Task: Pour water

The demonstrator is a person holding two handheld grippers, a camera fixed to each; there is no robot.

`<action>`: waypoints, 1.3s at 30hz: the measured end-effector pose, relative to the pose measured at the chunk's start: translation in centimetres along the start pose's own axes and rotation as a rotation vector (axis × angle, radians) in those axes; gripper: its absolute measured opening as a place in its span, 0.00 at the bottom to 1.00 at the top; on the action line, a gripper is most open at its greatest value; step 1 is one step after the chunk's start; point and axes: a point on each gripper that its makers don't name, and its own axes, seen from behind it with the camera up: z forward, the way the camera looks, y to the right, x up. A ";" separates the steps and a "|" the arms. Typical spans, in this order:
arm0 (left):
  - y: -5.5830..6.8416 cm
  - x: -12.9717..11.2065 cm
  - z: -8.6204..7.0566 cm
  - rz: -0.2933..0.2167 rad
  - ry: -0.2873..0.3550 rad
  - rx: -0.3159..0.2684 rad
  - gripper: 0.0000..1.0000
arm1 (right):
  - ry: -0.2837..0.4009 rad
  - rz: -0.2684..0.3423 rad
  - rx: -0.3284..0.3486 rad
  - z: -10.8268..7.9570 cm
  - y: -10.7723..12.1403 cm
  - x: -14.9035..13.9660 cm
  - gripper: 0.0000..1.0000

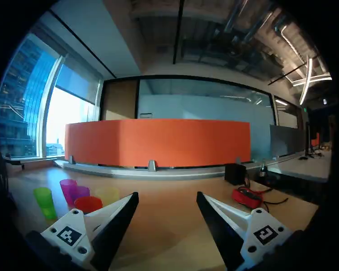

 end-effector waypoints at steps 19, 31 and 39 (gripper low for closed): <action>0.1 -0.1 0.0 0.000 0.000 0.000 1.00 | -0.037 0.000 -0.009 0.2 0.1 -1.1 0.99; 0.0 -0.1 0.0 0.000 0.000 0.000 1.00 | -0.039 0.000 0.003 0.1 -0.2 -1.2 0.99; 0.1 0.0 0.0 0.000 0.000 0.000 1.00 | -0.040 0.001 0.003 0.2 -0.2 -1.2 0.99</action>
